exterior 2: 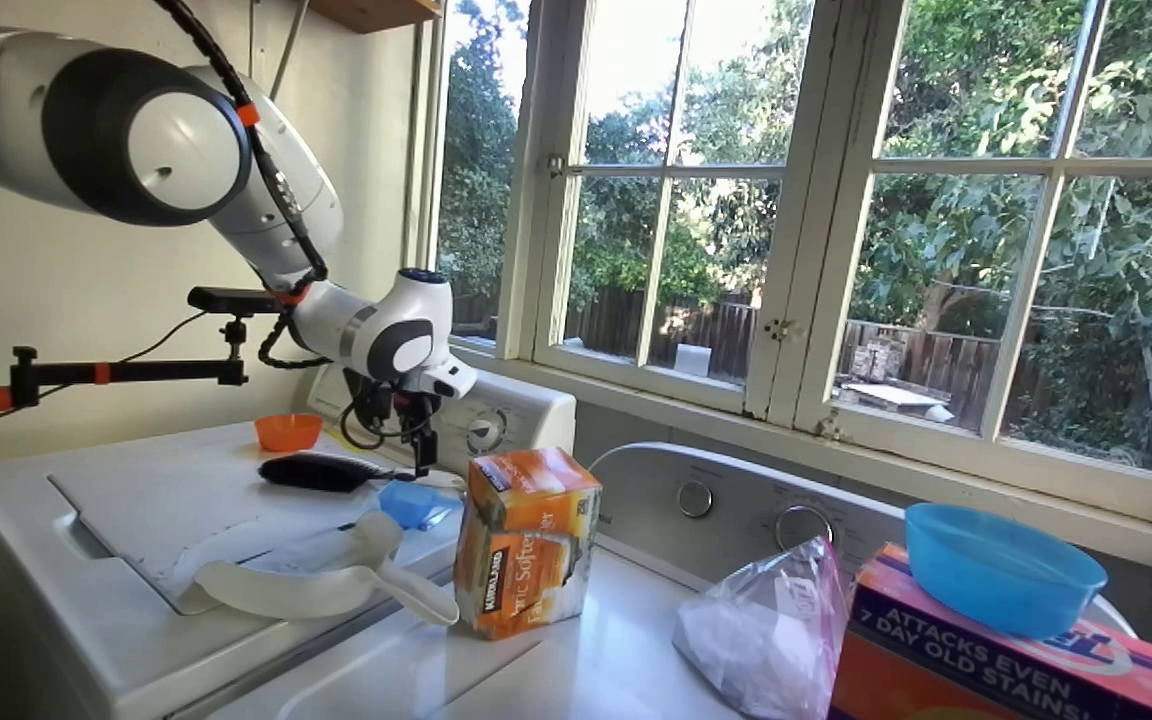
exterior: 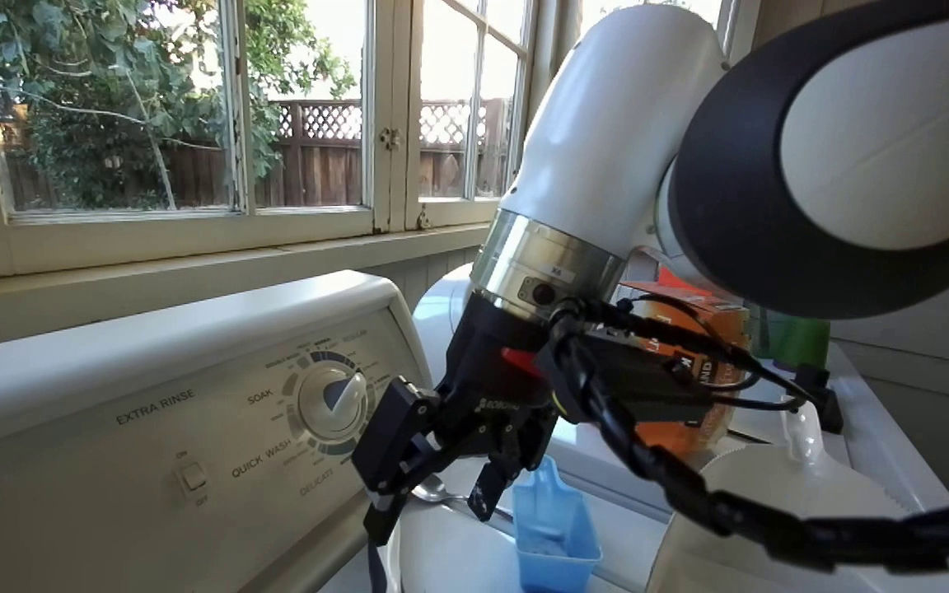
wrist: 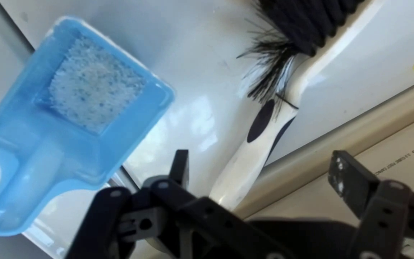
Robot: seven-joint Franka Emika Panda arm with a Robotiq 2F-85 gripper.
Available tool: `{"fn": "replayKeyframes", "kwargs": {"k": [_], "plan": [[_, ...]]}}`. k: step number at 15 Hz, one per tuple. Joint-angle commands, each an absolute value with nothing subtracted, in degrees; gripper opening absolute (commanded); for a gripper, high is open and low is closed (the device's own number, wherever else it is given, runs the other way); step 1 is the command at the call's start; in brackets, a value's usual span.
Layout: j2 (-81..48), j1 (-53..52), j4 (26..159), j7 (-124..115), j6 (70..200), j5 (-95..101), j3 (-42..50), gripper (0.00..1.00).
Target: Use the white hand broom to sweep the white detergent on the dustpan
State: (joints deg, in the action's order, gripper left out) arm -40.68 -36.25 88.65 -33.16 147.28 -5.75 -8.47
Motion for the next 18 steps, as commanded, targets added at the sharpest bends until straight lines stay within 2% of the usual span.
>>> {"fn": "replayKeyframes", "kwargs": {"k": [1, 9, 10, 11, 14, 16, 18], "plan": [[-44.6, -38.26, 83.64, -34.67, 146.68, -4.01, -6.39, 1.0], [-48.43, -40.45, 79.1, -32.96, 144.81, -1.9, -4.4, 1.0], [-48.67, -40.79, 78.9, -32.64, 144.75, -1.34, -4.08, 0.92], [-48.88, -41.0, 78.59, -32.36, 144.49, -0.94, -3.9, 0.75], [-49.25, -41.71, 78.21, -32.0, 144.22, 0.17, -3.12, 0.48], [-49.31, -42.0, 77.94, -31.83, 144.01, 0.71, -2.79, 0.33], [-49.42, -42.14, 77.64, -31.61, 144.0, 0.89, -2.65, 0.25]]}}
